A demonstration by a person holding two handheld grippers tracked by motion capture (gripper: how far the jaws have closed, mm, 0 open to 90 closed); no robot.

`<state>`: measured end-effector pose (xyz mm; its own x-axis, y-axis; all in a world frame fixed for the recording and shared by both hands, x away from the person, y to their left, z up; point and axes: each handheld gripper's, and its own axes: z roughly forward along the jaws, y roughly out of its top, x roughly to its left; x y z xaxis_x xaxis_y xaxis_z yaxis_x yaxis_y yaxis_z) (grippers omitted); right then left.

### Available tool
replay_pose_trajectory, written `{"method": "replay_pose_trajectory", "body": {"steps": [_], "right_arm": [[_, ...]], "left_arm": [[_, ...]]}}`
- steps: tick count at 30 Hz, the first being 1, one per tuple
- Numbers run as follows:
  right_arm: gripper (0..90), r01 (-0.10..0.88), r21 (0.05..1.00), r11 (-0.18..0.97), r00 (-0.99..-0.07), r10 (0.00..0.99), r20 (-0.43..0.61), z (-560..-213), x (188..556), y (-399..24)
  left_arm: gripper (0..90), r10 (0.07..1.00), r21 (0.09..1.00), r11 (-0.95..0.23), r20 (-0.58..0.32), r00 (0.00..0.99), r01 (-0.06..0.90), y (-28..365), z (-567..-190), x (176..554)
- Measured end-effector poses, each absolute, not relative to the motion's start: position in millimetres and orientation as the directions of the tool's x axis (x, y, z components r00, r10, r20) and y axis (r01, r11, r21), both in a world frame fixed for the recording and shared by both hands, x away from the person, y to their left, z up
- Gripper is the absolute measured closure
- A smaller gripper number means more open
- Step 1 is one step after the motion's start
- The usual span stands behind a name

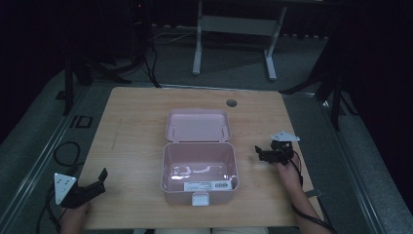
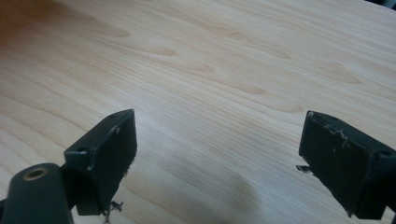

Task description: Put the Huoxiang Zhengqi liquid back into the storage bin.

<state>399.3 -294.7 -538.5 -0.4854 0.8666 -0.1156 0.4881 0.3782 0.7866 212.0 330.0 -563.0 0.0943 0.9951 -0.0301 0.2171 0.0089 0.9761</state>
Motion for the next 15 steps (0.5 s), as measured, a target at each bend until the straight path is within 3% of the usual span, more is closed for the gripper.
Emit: {"method": "replay_pose_trajectory", "body": {"steps": [15], "right_arm": [[11.4,0.479,0.817,0.321,-0.44,0.893,-0.093,-541,386,-334]], "left_arm": [[0.4,0.995,0.976,0.007,-0.028,0.093,0.216,330,-563,212]]}}
